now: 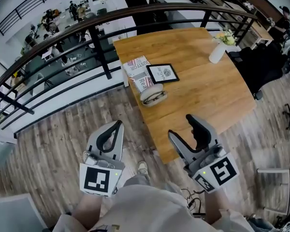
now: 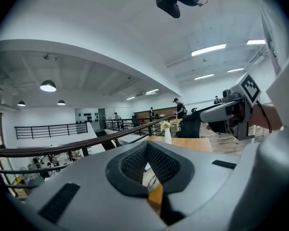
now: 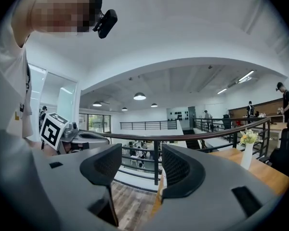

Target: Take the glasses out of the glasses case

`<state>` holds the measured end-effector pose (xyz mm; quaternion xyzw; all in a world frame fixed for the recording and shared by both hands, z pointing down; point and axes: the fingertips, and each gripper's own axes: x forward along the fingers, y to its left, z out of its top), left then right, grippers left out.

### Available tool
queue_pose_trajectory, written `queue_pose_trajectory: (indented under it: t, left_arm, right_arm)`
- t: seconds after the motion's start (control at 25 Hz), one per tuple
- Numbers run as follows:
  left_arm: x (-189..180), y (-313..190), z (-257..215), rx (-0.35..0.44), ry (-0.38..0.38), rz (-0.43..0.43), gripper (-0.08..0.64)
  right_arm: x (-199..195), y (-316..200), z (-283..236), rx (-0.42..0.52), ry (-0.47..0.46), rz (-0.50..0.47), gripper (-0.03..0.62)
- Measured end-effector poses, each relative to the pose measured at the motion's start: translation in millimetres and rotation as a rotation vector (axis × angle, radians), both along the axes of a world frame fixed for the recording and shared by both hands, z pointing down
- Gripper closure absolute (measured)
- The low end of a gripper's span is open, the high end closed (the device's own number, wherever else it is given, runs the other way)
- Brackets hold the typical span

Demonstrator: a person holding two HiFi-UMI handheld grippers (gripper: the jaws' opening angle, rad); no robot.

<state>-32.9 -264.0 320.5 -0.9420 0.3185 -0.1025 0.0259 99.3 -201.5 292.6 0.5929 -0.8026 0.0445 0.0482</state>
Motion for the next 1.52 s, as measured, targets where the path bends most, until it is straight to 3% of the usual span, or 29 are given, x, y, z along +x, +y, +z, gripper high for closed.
queue_pose_trajectory:
  t: [0.28,0.56,0.72,0.92,1.24,1.52]
  left_arm:
    - [-0.3,-12.2,3.3,-0.015,0.013,-0.013,0.546]
    - [26.9,-24.9,22.7,-0.032,0.001,-0.033,0.546]
    - [43.4,-29.7,23.7,-0.076,-0.015,-0.089,0.546]
    - [63.7,-47.4,41.0,-0.02,-0.044,-0.11,0.546]
    - [95.9,-87.7,93.3,-0.08,-0.118,-0.199,0.546]
    - [107.2,-111.8,133.3,-0.153,-0.145,-0.233,0.546]
  right_arm:
    - [5.8,-16.1,12.0,-0.077,0.064,-0.034,0.316]
    - [31.1,-39.2,34.2,-0.152,0.118,-0.101,0.32]
    - [44.7,-51.2,43.9,-0.211,0.166,-0.211,0.327]
    - [66.4,-75.6,68.9,-0.283,0.258,-0.343,0.346]
    - [91.9,-141.7,133.3,-0.393,0.403,-0.536,0.376]
    - [94.3,-195.5,204.6,-0.539,0.535,-0.613,0.412]
